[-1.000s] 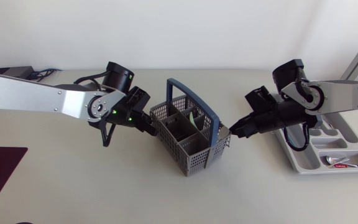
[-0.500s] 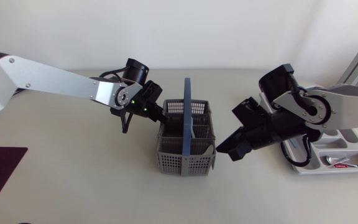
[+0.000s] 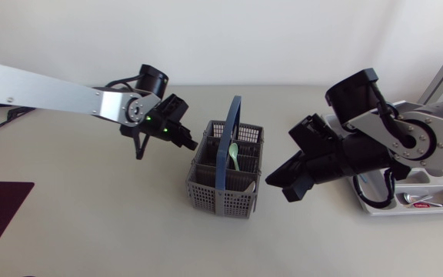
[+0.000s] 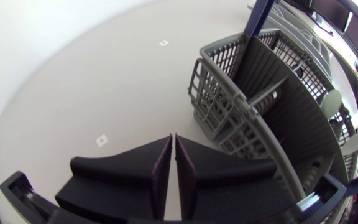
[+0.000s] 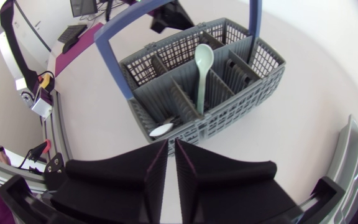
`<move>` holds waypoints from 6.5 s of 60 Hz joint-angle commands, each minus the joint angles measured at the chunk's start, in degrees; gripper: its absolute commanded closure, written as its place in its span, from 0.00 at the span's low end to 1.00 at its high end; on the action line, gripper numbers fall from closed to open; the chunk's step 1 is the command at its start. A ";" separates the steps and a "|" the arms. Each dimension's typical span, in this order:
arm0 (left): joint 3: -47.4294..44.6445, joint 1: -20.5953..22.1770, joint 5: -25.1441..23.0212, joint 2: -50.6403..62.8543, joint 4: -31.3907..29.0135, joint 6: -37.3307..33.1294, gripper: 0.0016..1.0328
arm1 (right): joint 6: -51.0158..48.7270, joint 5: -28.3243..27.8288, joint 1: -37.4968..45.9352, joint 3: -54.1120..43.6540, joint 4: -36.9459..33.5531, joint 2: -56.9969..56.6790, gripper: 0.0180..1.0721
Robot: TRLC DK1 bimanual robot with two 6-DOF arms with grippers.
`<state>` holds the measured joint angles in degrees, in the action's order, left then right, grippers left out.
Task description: Sort the cutlery from the basket into the organizer compartments.
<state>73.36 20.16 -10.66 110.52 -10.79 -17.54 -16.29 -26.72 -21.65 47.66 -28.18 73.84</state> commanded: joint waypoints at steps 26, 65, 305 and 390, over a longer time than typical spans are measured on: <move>-28.36 4.62 -0.68 -34.49 -0.82 -6.89 0.97 | 1.35 -2.46 14.53 16.94 10.61 24.59 0.94; -33.81 14.11 -2.62 -26.50 6.22 -10.06 0.97 | 7.68 -12.39 14.09 42.78 1.20 47.45 0.94; 2.49 28.70 23.66 -8.39 -14.97 -60.16 0.60 | -2.43 11.87 -3.31 -14.52 4.10 -23.31 0.60; 2.93 29.76 30.78 -9.71 -21.65 -57.78 0.93 | -2.16 11.87 -4.01 -15.23 3.14 -25.42 0.60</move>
<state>78.17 49.32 20.03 102.98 -31.38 -75.05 -18.06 -14.81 -25.39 34.37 -24.25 49.04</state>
